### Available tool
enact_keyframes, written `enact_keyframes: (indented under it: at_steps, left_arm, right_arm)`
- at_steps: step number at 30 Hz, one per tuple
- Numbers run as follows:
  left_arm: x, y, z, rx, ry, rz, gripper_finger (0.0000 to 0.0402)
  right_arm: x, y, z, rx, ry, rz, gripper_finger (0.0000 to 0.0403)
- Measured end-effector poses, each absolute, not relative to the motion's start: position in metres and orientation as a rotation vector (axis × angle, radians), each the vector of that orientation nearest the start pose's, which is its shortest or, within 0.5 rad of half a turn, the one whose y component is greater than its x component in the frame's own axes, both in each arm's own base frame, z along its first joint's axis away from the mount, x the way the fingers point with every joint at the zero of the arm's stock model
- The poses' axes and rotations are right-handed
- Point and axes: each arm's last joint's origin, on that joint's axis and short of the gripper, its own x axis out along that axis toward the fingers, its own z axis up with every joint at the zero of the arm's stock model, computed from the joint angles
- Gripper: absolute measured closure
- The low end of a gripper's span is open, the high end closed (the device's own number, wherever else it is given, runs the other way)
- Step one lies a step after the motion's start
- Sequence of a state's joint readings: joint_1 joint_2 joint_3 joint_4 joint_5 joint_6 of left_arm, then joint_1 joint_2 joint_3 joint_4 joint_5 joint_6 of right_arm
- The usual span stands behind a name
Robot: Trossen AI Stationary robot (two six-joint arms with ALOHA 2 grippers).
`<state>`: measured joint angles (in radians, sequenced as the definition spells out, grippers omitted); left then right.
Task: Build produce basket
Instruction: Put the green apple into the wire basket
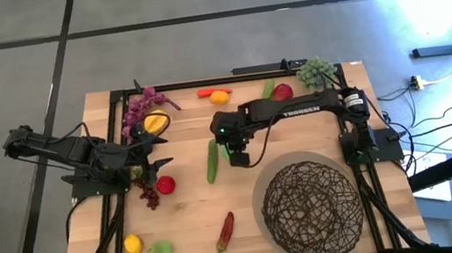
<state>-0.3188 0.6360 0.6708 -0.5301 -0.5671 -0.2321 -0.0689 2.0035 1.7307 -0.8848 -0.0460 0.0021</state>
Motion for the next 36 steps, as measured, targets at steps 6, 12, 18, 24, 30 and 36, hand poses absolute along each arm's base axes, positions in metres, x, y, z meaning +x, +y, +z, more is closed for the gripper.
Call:
enact_keyframes:
  at_steps: [6, 12, 18, 24, 30, 36]
  left_arm:
    - [0.131, -0.028, 0.284, -0.023, 0.433, 0.250, 0.0122]
    - [0.141, -0.026, 0.291, -0.012, 0.463, 0.193, 0.0122]
    - [0.159, -0.021, 0.308, 0.040, 0.490, 0.176, 0.0122]
    - [0.180, -0.018, 0.315, 0.059, 0.537, 0.112, 0.0122]
    - [0.196, -0.014, 0.319, 0.051, 0.566, 0.119, 0.0122]
    - [0.199, -0.015, 0.335, 0.042, 0.509, 0.118, 0.0122]
  right_arm:
    - [0.422, -0.028, 0.296, 0.108, 1.108, -0.052, 0.0403]
    - [0.415, -0.028, 0.337, 0.111, 1.078, -0.095, 0.0403]
    - [0.399, -0.021, 0.362, 0.131, 1.131, -0.129, 0.0403]
    - [0.379, -0.004, 0.386, 0.127, 1.193, -0.209, 0.0403]
    - [0.358, 0.019, 0.404, 0.181, 1.175, -0.253, 0.0403]
    - [0.313, 0.043, 0.422, 0.252, 1.092, -0.384, 0.0403]
